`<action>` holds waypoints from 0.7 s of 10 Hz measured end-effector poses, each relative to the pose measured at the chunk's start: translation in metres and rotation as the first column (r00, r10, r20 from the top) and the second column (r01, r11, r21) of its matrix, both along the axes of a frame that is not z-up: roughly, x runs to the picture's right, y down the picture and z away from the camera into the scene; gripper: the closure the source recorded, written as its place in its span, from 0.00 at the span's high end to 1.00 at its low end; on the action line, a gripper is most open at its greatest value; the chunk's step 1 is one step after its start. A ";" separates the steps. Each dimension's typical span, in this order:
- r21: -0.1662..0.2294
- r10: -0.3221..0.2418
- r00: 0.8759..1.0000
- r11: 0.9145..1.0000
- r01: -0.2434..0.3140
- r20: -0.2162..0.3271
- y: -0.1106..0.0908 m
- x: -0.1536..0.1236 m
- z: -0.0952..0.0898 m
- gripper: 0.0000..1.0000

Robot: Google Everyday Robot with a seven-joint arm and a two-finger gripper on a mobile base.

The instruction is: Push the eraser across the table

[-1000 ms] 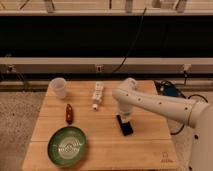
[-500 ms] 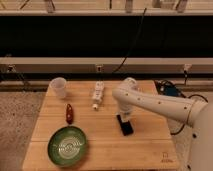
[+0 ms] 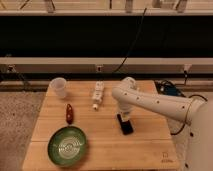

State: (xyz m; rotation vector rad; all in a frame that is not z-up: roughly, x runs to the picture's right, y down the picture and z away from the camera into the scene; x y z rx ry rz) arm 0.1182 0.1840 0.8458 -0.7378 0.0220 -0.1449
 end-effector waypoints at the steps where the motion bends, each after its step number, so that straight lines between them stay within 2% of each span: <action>1: 0.000 0.002 1.000 1.000 -0.002 -0.001 0.000 0.001 0.001 0.00; 7: 0.000 0.003 1.000 1.000 -0.003 -0.008 -0.001 0.005 0.004 0.00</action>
